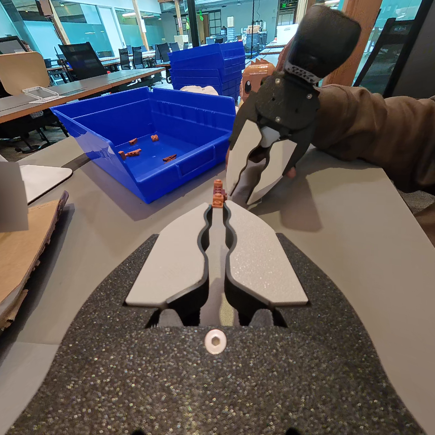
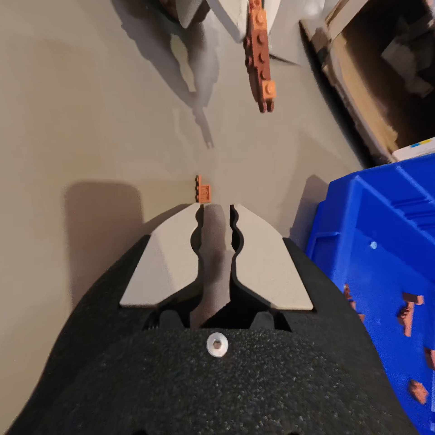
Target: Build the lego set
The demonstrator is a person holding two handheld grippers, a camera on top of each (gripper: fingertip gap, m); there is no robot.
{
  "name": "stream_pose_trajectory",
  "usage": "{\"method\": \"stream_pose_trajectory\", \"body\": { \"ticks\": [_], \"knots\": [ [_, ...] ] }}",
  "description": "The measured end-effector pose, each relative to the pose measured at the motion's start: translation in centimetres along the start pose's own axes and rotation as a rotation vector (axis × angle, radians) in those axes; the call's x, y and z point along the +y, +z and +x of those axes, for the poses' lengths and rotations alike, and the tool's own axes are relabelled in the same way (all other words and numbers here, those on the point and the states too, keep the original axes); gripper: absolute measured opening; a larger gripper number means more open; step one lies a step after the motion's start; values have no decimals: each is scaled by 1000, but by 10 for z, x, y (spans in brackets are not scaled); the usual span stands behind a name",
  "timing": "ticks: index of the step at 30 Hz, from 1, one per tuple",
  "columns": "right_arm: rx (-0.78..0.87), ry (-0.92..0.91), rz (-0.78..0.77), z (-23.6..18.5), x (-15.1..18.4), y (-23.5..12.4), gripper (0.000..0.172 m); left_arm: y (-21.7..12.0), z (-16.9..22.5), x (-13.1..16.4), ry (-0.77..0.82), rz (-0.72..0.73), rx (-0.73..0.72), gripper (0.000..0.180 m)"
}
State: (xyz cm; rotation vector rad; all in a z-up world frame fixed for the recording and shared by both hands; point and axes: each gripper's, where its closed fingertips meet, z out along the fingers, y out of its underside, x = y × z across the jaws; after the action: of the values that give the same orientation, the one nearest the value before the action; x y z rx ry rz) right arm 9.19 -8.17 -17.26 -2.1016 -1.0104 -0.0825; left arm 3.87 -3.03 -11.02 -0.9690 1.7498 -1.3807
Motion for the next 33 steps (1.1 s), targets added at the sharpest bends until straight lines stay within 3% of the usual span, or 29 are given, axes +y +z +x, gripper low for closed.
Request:
{"method": "stream_pose_trajectory", "body": {
  "ticks": [9,27,33],
  "knots": [
    [-26,134,-10,4,4,6,23,0,0,0,4,-2,0,8],
    [-101,90,8,-15,-6,16,27,1,1,1,8,-8,3,8],
    [-160,78,25,-23,-13,20,16,3,8,7,21,-54,45,8]
  ]
}}
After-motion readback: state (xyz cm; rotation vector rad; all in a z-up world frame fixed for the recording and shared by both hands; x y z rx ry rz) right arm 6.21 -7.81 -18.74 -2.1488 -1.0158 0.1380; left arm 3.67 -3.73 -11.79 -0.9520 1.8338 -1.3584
